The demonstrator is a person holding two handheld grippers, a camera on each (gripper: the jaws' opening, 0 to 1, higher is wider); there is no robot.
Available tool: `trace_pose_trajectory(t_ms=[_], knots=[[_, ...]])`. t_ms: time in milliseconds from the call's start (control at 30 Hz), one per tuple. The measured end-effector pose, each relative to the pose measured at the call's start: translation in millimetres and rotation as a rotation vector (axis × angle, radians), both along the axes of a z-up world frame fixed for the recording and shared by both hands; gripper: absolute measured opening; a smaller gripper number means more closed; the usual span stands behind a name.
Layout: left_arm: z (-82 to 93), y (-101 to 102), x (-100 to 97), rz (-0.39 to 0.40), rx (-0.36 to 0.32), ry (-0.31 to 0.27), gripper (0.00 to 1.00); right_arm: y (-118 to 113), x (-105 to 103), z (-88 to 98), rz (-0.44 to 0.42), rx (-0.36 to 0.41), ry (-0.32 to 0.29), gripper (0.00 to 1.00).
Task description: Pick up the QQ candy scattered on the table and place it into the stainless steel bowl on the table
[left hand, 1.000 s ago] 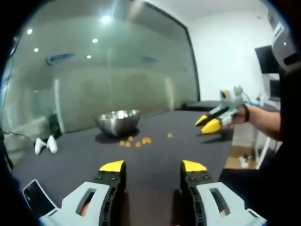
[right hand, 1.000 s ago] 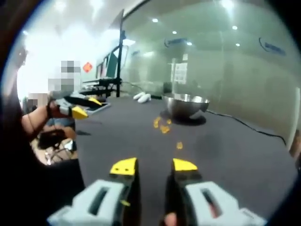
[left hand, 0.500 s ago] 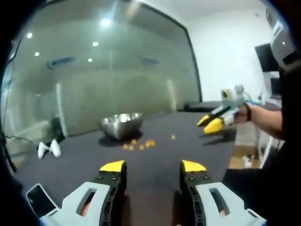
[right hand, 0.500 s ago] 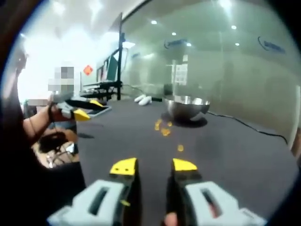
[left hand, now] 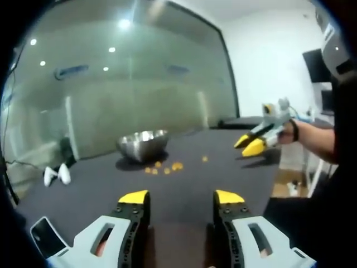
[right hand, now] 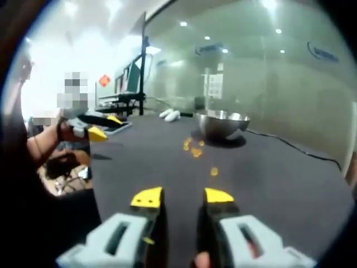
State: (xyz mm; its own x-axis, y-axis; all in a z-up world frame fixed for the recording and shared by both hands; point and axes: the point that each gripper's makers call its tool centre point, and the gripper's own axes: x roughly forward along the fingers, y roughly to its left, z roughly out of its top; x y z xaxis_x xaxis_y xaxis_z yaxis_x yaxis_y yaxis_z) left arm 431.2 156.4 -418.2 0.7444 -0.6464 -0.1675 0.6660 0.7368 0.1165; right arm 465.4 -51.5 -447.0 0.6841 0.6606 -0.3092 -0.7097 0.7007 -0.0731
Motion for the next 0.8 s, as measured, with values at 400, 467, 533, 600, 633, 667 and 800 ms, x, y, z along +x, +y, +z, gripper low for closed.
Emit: trace_pose_trajectory(t_ms=[400,467,533,600,633,667,800], knots=[[0.0,2,0.9,0.005,-0.013,0.001,0.47,-4,22,-11.4,-0.050,0.002,0.039,0.27],[-0.9,2,0.8,0.004,-0.012,0.002,0.47,-2,31,-13.2,-0.061,0.000,0.038,0.27],[-1.2,2,0.1,0.002,-0.012,0.004,0.47,0,39,-14.0,-0.069,-0.006,0.040,0.27],[-1.2,1,-0.7,-0.001,-0.011,0.005,0.47,4,47,-13.3,-0.069,-0.008,0.035,0.26],[-1.2,1,-1.2,-0.003,-0.010,0.005,0.47,6,50,-13.3,-0.070,-0.006,0.037,0.26],[-0.9,1,-1.7,-0.005,-0.009,0.004,0.47,9,54,-14.2,-0.068,-0.007,0.042,0.26],[0.0,0,-2.9,-0.007,-0.010,0.003,0.47,19,69,-17.6,-0.064,-0.029,0.044,0.26]])
